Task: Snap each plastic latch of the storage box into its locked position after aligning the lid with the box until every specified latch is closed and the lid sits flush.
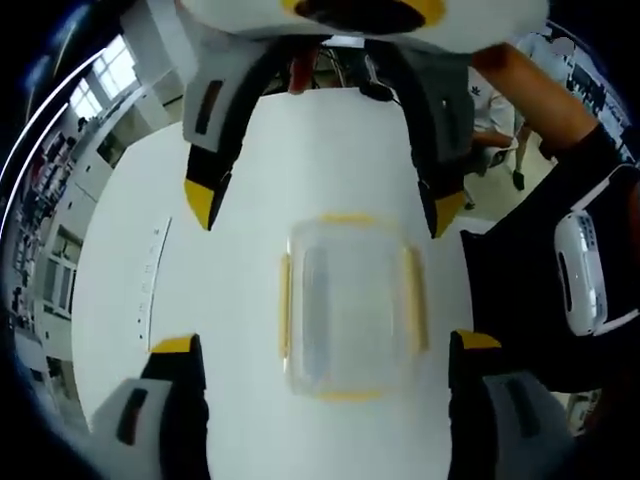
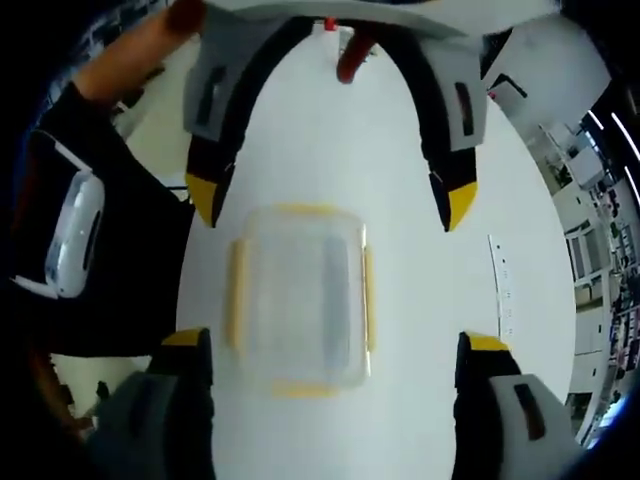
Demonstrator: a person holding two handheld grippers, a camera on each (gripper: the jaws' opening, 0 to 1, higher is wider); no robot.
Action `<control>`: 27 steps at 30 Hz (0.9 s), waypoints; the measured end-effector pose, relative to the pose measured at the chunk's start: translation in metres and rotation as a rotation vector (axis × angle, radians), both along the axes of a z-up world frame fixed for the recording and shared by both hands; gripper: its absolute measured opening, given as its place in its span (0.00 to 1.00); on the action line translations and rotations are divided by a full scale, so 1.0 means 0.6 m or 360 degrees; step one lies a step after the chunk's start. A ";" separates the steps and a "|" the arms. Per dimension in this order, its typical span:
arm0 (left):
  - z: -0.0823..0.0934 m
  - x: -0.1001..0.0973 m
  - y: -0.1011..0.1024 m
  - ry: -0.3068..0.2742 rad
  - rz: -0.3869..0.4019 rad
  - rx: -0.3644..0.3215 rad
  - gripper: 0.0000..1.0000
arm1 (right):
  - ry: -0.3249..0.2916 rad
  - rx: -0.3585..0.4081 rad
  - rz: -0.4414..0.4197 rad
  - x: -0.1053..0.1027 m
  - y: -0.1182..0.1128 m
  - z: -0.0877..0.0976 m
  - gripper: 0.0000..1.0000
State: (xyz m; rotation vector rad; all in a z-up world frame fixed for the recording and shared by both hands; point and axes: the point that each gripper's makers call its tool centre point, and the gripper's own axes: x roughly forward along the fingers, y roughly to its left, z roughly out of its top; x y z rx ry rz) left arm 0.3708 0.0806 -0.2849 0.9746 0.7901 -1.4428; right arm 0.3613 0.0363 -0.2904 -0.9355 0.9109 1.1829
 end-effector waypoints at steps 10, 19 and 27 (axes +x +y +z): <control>-0.027 0.004 0.001 0.0031 0.0015 -0.0005 1.00 | 0.0020 0.0023 -0.0012 0.003 -0.002 -0.021 1.00; -0.053 -0.005 -0.006 0.0083 0.0005 0.0003 1.00 | 0.0074 0.0022 -0.0003 0.000 0.003 -0.053 1.00; -0.056 0.000 -0.006 0.0094 0.0013 0.0001 1.00 | 0.0085 0.0025 -0.0010 0.002 0.000 -0.057 1.00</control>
